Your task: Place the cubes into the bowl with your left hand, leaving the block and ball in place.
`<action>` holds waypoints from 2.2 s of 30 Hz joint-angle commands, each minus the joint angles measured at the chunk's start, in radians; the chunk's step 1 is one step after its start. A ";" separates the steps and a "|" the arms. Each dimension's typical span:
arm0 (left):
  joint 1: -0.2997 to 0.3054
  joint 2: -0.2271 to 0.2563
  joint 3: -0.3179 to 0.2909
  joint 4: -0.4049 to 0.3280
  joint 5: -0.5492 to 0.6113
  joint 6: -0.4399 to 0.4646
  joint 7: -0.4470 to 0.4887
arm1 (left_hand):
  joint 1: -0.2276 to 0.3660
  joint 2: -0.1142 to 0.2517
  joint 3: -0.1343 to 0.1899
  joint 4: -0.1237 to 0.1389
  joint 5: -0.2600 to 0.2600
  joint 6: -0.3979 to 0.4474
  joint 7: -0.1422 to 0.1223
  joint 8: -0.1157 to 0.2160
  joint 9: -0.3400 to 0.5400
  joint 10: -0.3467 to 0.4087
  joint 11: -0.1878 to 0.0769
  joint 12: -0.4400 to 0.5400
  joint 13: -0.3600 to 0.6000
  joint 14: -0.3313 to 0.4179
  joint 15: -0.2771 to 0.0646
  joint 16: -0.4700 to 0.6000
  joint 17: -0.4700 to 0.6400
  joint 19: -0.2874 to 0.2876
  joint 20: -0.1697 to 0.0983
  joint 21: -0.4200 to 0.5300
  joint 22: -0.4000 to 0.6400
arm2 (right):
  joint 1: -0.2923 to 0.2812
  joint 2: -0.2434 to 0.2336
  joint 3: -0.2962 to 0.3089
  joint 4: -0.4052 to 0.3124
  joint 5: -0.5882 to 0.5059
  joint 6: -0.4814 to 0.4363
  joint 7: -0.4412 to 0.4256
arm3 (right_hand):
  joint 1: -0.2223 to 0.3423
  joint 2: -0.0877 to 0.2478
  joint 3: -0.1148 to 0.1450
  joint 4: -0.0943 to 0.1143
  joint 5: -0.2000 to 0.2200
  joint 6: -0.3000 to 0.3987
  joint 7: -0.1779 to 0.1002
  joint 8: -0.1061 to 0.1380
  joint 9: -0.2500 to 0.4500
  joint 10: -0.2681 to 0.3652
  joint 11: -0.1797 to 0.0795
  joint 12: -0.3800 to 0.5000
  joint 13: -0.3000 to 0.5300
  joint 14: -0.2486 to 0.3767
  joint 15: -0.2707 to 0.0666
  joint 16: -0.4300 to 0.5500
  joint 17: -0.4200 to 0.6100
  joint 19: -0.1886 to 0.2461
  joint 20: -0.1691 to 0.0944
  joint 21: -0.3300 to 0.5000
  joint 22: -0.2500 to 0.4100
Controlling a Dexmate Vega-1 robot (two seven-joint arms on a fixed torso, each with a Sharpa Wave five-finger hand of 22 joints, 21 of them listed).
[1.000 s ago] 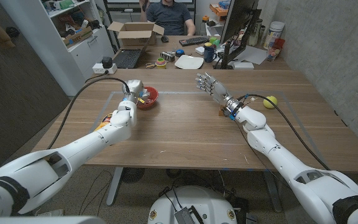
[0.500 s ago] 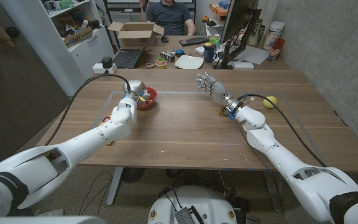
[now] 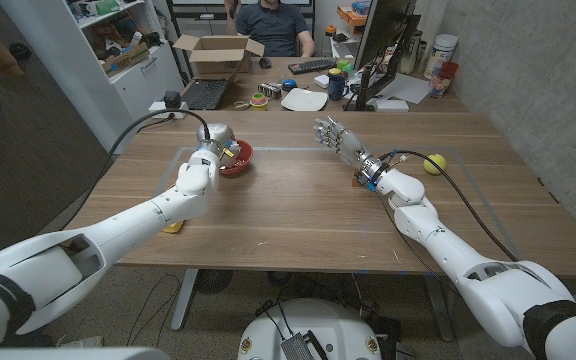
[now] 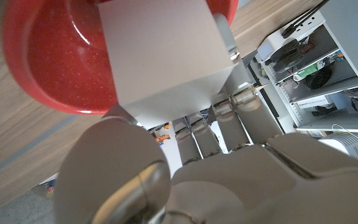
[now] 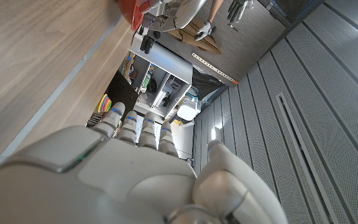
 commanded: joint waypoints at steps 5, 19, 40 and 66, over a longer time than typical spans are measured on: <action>0.002 0.013 0.001 -0.027 0.026 0.015 -0.087 | -0.010 -0.023 -0.005 -0.013 0.009 -0.022 -0.008 -0.014 0.002 -0.026 -0.002 -0.029 0.000 -0.014 -0.115 0.003 -0.020 -0.002 0.015 -0.016 0.001 | -0.002 0.010 0.011 0.008 0.000 0.012 0.016 | 0.003 -0.006 -0.005 0.002 0.006 0.002 0.002 0.001 0.004 0.005 0.005 0.000 0.002 0.007 0.003 0.001 0.002 0.007 0.000 -0.002 0.003; 0.009 0.028 -0.009 -0.059 0.024 0.021 -0.150 | -0.121 -0.053 -0.129 -0.022 0.016 -0.149 -0.026 -0.088 0.002 -0.191 0.010 -0.113 -0.005 -0.236 -0.074 0.000 -0.087 -0.038 0.092 -0.108 -0.002 | -0.037 -0.014 0.007 -0.062 0.001 -0.009 -0.016 | 0.003 -0.006 -0.006 0.002 0.006 0.003 0.002 0.001 0.004 0.006 0.005 0.000 0.002 0.010 0.003 0.001 0.002 0.007 -0.001 -0.004 0.003; 0.027 0.060 -0.043 -0.146 0.058 0.041 -0.172 | -0.169 -0.049 -0.181 -0.019 0.026 -0.209 -0.033 -0.114 0.003 -0.255 0.032 -0.110 -0.009 -0.291 -0.043 0.005 -0.099 -0.044 0.114 -0.148 -0.003 | -0.022 -0.009 -0.005 -0.035 -0.004 0.002 -0.015 | 0.003 -0.006 -0.008 0.002 0.007 0.002 0.002 0.001 0.004 0.005 0.006 0.000 0.002 0.011 0.003 0.001 0.002 0.005 -0.003 -0.008 0.003; 0.054 0.093 -0.096 -0.249 0.105 0.056 -0.218 | -0.256 -0.062 -0.257 -0.001 0.031 -0.226 -0.032 -0.117 0.004 -0.274 0.052 -0.104 -0.012 -0.314 -0.030 0.010 -0.105 -0.041 0.130 -0.183 -0.004 | -0.022 -0.009 0.001 -0.030 0.000 0.012 -0.007 | 0.001 -0.007 -0.012 0.004 0.007 0.002 0.003 0.001 0.004 0.005 0.006 0.000 0.002 0.011 0.004 0.000 0.002 0.005 -0.003 -0.012 0.003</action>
